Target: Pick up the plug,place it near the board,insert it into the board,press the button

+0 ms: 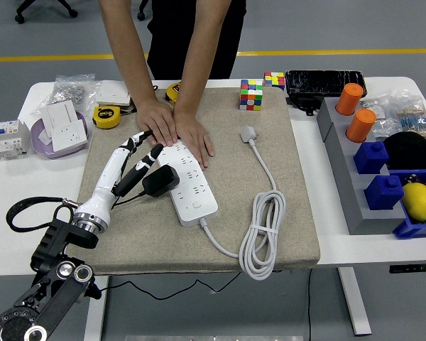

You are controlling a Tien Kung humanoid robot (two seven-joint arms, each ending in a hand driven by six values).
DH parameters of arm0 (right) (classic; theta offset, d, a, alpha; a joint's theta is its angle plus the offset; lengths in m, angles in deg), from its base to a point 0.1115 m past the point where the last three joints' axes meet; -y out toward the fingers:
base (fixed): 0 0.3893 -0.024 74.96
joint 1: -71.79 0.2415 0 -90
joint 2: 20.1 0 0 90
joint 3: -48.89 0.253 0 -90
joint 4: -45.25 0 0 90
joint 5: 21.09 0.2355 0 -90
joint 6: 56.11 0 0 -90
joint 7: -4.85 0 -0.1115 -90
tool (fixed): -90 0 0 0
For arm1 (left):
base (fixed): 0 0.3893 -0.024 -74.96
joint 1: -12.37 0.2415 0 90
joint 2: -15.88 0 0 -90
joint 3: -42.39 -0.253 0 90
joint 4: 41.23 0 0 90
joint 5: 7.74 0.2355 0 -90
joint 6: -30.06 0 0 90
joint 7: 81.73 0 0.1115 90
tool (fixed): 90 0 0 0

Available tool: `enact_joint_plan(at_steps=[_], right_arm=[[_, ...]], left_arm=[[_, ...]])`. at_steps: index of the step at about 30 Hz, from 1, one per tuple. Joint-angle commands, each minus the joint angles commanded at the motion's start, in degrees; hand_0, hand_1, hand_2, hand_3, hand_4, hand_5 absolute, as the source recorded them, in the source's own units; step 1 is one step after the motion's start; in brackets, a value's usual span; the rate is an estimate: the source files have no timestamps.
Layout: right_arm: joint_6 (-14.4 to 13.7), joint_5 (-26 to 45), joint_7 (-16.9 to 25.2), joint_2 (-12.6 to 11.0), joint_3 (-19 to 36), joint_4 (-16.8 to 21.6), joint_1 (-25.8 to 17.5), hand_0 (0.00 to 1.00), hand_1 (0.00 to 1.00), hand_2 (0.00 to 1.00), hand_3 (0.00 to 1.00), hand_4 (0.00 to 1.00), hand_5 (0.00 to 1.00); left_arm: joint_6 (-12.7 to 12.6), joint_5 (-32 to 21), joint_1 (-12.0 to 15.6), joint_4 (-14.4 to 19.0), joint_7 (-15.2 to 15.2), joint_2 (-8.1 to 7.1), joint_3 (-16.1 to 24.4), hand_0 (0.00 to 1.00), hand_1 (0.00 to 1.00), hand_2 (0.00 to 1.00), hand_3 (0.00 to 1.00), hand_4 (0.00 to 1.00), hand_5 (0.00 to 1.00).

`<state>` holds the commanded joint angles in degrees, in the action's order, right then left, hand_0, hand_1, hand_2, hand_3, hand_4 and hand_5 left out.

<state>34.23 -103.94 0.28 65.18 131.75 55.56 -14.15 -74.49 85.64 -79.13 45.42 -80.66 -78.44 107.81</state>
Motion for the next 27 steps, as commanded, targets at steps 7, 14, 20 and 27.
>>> enact_joint_plan(at_steps=[7,14,20,27], right_arm=[[0.0,0.1,0.0,0.0,0.0,0.0,0.0,0.878,0.729,0.719,0.722,0.998,0.681],[0.0,0.0,0.0,0.0,0.1,0.0,-0.1,0.878,0.729,0.718,0.723,0.998,0.681],[0.0,-0.2,0.0,0.0,0.4,0.0,-0.1,0.878,0.729,0.719,0.721,0.998,0.681],[-0.1,0.2,0.1,-0.1,-0.1,0.0,0.1,0.878,0.729,0.719,0.721,0.998,0.681]], left_arm=[[0.9,-0.6,2.5,1.8,0.4,-1.14,-3.0,0.993,0.986,0.96,0.913,0.998,0.998],[2.2,3.8,1.9,-0.2,1.3,-1.21,-4.9,0.996,0.98,0.951,0.914,0.998,0.998],[3.2,6.9,0.6,-1.4,2.4,-1.41,-6.0,0.996,0.979,0.944,0.911,0.998,0.998],[4.5,12.4,-1.0,-2.2,4.1,-1.36,-7.6,0.998,0.973,0.938,0.916,0.998,0.998]])
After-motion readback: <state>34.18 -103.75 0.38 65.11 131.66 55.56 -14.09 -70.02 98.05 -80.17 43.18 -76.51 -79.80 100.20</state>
